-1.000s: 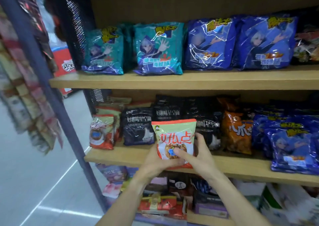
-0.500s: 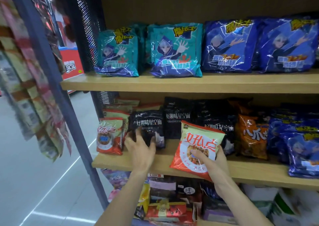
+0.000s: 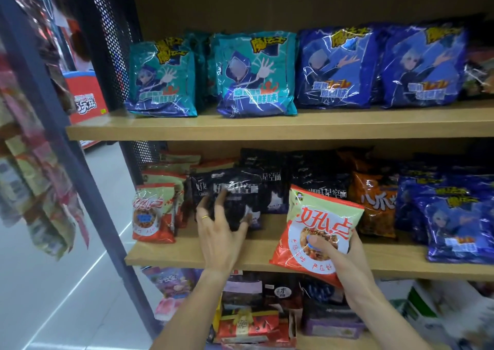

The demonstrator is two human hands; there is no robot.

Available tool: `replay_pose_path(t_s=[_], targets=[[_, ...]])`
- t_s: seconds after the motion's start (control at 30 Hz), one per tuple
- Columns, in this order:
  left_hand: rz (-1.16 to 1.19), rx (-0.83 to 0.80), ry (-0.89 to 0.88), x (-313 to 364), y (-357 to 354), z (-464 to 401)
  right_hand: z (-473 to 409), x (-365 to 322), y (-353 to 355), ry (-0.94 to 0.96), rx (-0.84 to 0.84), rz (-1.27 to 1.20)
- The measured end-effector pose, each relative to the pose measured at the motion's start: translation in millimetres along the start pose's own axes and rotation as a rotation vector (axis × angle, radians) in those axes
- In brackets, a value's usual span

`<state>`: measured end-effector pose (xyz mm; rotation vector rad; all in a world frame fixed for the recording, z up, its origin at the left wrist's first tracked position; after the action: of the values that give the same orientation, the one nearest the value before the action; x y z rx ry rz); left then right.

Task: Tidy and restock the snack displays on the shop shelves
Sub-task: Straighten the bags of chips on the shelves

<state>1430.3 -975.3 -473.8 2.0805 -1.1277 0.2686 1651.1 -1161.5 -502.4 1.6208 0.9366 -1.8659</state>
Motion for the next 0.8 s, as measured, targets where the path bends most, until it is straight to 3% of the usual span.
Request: replay_pose_path(t_s=[0.17, 0.33, 0.4, 0.57, 0.7, 0.8], targets=[[-0.056, -0.212, -0.034, 43, -57, -3, 5, 0, 20, -0.006, 0.034, -0.015], [0.011, -0.410, 0.022, 30, -85, 9, 5, -2, 12, -0.010, 0.007, -0.013], [0.039, -0.386, 0.021, 20, -71, 12, 4, -1, -4, -0.012, -0.024, -0.019], [-0.039, -0.070, 0.101, -27, -13, 4, 3, 4, -42, -0.016, -0.084, 0.002], [-0.164, -0.190, 0.275, -68, -25, -8, 5, 10, -47, -0.016, -0.084, 0.012], [-0.152, -0.255, 0.303, -75, -28, -11, 4, 13, -39, -0.014, -0.060, 0.011]])
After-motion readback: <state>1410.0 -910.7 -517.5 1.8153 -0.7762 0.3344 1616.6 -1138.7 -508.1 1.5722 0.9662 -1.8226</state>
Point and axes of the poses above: each hand's wrist, its own z-axis away from the middle knuckle, its own y-axis out of the back of the hand, x = y × z, the point moved 10 cm from there along -z, towards the middle knuckle, and after that the axes turned 6 degrees about -y, right-handed, at the moved point
